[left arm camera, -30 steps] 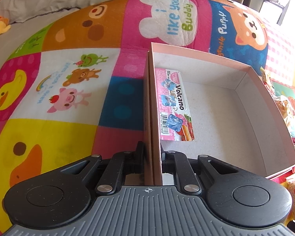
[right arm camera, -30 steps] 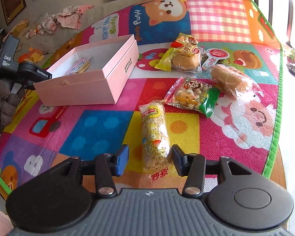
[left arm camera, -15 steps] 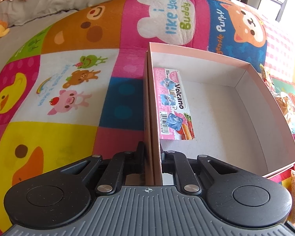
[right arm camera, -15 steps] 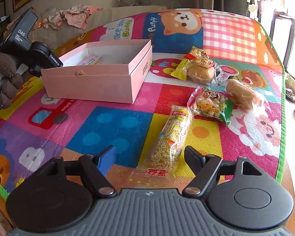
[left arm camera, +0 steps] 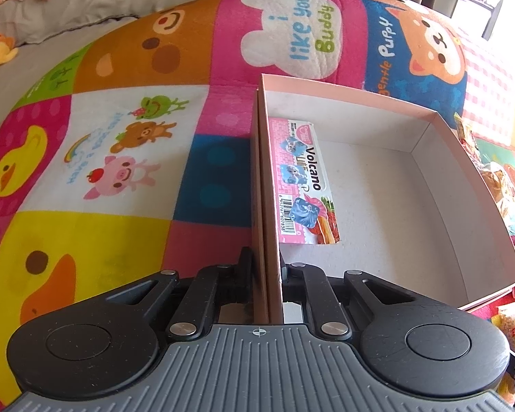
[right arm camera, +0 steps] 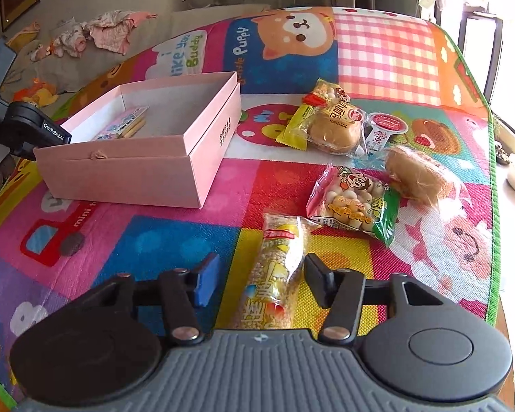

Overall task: Organize objects
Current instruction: 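Lower the rice-cracker bag into the box beside the biscuit pack, release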

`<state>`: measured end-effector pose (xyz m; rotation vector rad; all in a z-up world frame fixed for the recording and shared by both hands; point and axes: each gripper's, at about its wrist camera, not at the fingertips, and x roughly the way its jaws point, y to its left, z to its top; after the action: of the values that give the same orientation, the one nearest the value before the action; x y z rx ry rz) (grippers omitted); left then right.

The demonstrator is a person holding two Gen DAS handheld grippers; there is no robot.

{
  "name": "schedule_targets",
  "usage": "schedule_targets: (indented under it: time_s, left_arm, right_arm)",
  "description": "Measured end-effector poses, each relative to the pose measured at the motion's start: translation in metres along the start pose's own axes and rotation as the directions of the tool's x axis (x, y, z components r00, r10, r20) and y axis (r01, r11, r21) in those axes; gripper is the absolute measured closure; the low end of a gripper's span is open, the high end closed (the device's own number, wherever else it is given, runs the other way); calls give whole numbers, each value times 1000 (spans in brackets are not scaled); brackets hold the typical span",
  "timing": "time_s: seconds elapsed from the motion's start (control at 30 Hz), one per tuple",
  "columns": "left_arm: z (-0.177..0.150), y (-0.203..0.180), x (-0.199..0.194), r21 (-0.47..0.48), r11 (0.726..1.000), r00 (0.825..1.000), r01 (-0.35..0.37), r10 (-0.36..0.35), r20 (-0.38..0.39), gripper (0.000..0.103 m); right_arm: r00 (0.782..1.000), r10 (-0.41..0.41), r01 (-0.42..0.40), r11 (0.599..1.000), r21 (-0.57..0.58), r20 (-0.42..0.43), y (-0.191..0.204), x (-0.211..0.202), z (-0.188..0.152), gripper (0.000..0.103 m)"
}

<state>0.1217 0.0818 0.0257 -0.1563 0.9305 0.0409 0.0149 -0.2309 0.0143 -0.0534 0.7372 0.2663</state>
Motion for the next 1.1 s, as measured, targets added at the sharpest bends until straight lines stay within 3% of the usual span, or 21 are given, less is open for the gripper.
schedule_targets:
  time_s: [0.07,0.1,0.4,0.57,0.73,0.9,1.0,1.1]
  left_arm:
    - [0,0,0,-1,1000,1000,1,-1,2,91]
    - [0,-1,0,-1,1000,1000,1,-1,2,91]
    - [0,-1,1,1,1000,1000,7,-7,2,91]
    - [-1,0,1,-5,1000,1000,11,-11,5,91]
    - [-1,4,1,-9,999,999,31,-31,5,90]
    - [-2,5,1,-19,999,999,43,-43,7,89]
    - [-3,6,1,-21,999,999,48,-48,12,89]
    - [-3,7,1,-19,999,999,49,-49,9,89]
  right_arm:
    - [1000,10,-10,1000,9,-7,0,-3,0,73]
    - [1000,18,-18,1000,18,-12,-1,-4,0,74]
    - [985,141,-131,986,102,-101,-7,-40,-16,75]
    - [980,185,-170,972,162,-80,-17,-65,-6,75]
    - [979,196,-189,976,108,-59,-6,-91,28,75]
    - [971,237,-238,971,16,29,11,-113,88,75]
    - [963,262,-262,965,-11,57,28,-101,126,75]
    - [956,292,-292,956,-1,32,48,-67,156,75]
